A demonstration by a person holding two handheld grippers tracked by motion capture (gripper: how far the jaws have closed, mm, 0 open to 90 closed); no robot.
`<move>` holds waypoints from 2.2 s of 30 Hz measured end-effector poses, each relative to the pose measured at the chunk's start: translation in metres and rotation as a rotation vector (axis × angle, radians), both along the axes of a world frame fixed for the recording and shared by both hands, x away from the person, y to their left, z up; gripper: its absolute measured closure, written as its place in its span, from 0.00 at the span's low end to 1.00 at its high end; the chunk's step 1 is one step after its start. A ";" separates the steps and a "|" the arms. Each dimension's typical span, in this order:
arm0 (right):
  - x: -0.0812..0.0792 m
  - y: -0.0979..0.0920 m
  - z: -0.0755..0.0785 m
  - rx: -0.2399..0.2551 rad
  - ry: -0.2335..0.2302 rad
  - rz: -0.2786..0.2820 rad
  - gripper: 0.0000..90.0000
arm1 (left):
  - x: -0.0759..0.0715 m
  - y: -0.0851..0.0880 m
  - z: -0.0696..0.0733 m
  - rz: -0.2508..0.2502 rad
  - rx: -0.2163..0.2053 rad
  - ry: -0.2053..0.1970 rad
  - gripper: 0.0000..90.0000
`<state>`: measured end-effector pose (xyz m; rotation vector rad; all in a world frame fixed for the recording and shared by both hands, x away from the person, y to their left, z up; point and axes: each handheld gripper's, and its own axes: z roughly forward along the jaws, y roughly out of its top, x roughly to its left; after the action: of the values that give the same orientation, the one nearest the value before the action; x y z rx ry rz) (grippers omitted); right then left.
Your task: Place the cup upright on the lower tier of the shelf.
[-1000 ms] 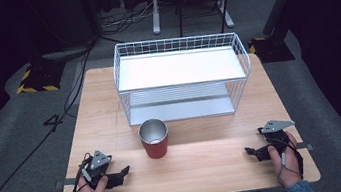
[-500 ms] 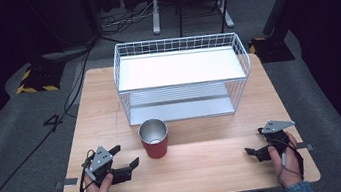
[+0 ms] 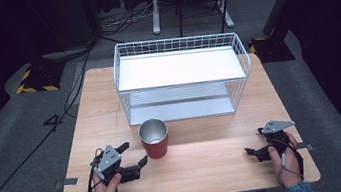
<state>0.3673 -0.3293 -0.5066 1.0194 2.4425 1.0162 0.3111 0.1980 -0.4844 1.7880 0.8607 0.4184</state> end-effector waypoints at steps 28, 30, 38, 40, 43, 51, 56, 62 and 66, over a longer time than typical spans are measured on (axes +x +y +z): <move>-0.005 -0.002 0.000 -0.001 -0.002 0.003 0.01 | 0.028 -0.062 -0.012 0.106 0.001 0.032 0.07; -0.006 -0.002 0.000 -0.003 -0.004 0.002 0.01 | 0.031 -0.065 -0.013 0.120 -0.004 0.039 0.06; -0.008 -0.003 0.000 -0.003 -0.005 -0.001 0.01 | 0.038 -0.073 -0.015 0.148 0.039 0.072 0.06; -0.009 -0.004 0.000 -0.002 -0.004 -0.004 0.01 | 0.039 -0.075 -0.015 0.155 0.047 0.086 0.06; -0.009 -0.004 0.000 -0.002 -0.002 -0.005 0.01 | 0.039 -0.075 -0.015 0.164 0.055 0.103 0.06; -0.010 -0.004 0.000 -0.001 -0.003 -0.008 0.01 | 0.038 -0.077 -0.015 0.170 0.088 0.098 0.10; -0.010 -0.004 0.000 -0.001 -0.003 -0.009 0.01 | 0.038 -0.077 -0.015 0.159 0.082 0.099 0.14; -0.010 -0.004 0.000 -0.001 -0.003 -0.009 0.01 | 0.035 -0.078 -0.014 0.169 0.125 0.077 0.17; -0.010 -0.004 0.000 0.001 -0.002 -0.008 0.01 | 0.035 -0.078 -0.013 0.167 0.132 0.076 0.18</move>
<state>0.3577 -0.3336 -0.5067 1.0275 2.4337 1.0160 0.3463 0.1201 -0.4978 1.8690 1.0614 0.5287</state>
